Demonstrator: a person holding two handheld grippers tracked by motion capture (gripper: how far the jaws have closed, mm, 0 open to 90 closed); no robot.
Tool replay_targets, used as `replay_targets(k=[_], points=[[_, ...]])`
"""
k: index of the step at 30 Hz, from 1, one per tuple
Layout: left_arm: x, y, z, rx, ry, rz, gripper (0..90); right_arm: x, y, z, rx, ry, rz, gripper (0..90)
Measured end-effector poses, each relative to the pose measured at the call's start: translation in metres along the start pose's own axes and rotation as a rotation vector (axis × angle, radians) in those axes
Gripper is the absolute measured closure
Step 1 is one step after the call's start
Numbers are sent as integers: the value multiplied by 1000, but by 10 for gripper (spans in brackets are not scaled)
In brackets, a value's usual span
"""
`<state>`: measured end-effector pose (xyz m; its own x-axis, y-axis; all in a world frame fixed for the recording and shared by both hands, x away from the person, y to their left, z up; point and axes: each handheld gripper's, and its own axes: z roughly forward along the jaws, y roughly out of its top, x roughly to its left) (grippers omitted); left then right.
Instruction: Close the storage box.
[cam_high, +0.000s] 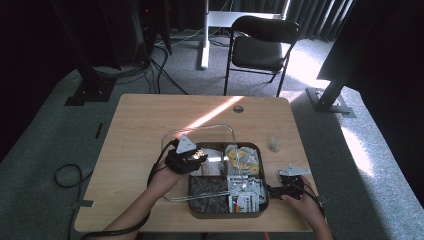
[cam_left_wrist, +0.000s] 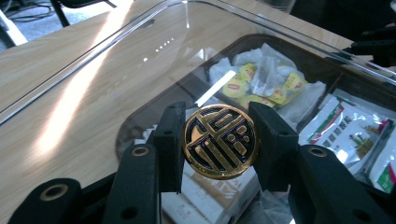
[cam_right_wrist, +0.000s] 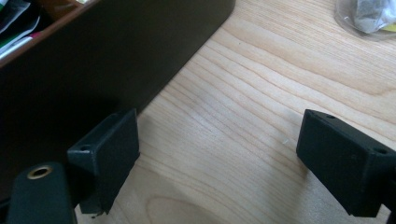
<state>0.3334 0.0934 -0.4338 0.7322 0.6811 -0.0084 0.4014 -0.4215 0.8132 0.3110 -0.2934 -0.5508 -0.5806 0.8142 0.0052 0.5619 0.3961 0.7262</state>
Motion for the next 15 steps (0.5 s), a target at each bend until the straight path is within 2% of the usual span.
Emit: replay_targets(k=[6,15], points=[[-7,2,5,6,-25,15,592,0,0,0,0,0,0,125],[-25,10,15,1,-70,40,592,0,0,0,0,0,2,125]])
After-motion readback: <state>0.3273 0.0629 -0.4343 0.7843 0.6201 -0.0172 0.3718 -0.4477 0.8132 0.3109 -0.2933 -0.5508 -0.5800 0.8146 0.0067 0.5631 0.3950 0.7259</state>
